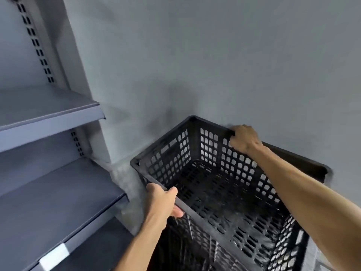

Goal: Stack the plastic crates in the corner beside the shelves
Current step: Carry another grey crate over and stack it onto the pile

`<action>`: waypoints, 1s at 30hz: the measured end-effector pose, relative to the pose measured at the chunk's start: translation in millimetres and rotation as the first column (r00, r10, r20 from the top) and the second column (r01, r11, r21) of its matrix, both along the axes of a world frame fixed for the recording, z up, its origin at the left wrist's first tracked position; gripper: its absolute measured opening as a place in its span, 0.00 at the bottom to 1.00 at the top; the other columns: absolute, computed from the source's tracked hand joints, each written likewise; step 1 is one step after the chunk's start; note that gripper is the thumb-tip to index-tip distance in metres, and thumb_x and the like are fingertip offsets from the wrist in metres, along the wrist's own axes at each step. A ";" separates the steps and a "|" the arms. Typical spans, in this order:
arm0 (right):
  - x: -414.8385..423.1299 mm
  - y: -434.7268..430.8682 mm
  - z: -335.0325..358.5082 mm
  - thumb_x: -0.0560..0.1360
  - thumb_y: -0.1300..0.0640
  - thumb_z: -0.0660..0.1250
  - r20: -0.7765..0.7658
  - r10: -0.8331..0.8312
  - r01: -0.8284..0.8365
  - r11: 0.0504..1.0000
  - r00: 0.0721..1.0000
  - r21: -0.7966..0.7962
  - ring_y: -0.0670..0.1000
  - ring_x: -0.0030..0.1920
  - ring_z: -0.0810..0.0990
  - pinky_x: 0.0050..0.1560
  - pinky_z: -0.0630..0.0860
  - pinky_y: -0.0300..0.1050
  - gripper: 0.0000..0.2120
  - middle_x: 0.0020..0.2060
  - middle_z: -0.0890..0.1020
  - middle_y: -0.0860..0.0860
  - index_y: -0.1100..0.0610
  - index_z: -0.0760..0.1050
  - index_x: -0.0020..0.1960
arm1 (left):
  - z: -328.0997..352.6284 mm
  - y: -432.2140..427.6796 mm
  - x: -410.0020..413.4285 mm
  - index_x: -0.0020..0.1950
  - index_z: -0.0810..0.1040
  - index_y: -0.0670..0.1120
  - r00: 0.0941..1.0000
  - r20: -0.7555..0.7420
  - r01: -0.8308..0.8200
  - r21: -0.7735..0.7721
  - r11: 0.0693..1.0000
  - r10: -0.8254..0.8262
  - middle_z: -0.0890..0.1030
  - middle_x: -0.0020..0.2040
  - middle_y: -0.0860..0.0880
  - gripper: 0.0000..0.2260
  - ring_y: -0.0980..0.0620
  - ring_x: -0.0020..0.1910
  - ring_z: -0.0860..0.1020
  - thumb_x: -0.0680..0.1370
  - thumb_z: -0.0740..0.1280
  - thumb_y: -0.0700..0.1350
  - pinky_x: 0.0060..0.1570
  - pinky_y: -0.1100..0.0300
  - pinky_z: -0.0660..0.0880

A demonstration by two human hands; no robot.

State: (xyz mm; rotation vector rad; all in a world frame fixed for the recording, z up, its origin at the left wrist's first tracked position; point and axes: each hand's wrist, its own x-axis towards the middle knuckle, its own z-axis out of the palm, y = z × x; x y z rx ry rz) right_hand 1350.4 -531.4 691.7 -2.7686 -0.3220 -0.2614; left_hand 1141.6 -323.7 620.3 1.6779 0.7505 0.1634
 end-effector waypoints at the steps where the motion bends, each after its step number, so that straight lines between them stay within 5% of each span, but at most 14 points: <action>1: 8.4 4.7 -0.7 0.72 0.66 0.60 -0.007 0.014 -0.014 1.000 1.000 0.004 0.60 0.59 0.80 0.65 0.76 0.58 0.28 0.56 0.84 0.57 0.51 0.76 0.70 | 0.7 1.0 3.0 0.58 0.66 0.40 1.000 -0.004 -0.013 -0.015 1.000 0.013 0.81 0.41 0.40 0.13 0.45 0.24 0.82 0.79 0.67 0.43 0.28 0.52 0.82; 9: 53.6 23.7 -17.2 0.71 0.66 0.62 -0.070 0.099 -0.101 0.995 0.993 -0.020 0.54 0.43 0.81 0.53 0.80 0.50 0.18 0.40 0.83 0.51 0.53 0.80 0.57 | -1.3 4.1 16.5 0.59 0.63 0.43 1.000 0.003 -0.024 -0.098 0.995 0.024 0.83 0.28 0.43 0.14 0.43 0.26 0.83 0.80 0.66 0.44 0.35 0.51 0.83; 15: 78.3 2.3 -30.8 0.74 0.65 0.63 -0.121 0.079 -0.086 0.995 0.989 -0.049 0.51 0.44 0.75 0.50 0.72 0.43 0.22 0.50 0.84 0.55 0.53 0.79 0.65 | 2.1 -8.7 23.3 0.59 0.63 0.44 1.000 0.006 -0.022 -0.144 0.989 0.023 0.84 0.30 0.42 0.14 0.44 0.27 0.84 0.80 0.66 0.45 0.21 0.67 0.73; 22: 70.1 -24.0 -40.9 0.72 0.58 0.63 -0.188 0.148 -0.179 0.970 0.971 -0.162 0.60 0.58 0.78 0.61 0.76 0.58 0.30 0.65 0.77 0.55 0.46 0.69 0.73 | -3.7 -25.6 37.3 0.67 0.59 0.49 0.998 0.043 0.045 -0.206 0.977 -0.037 0.85 0.34 0.42 0.20 0.43 0.30 0.85 0.81 0.66 0.45 0.28 0.58 0.80; 30: 68.5 -24.1 -36.1 0.77 0.58 0.65 -0.225 0.142 -0.189 0.961 0.964 -0.204 0.57 0.61 0.75 0.65 0.71 0.54 0.26 0.66 0.76 0.58 0.53 0.67 0.75 | -6.9 -25.0 40.4 0.66 0.60 0.46 0.994 0.074 0.093 -0.160 0.983 -0.082 0.85 0.33 0.42 0.20 0.44 0.30 0.85 0.81 0.66 0.48 0.30 0.56 0.81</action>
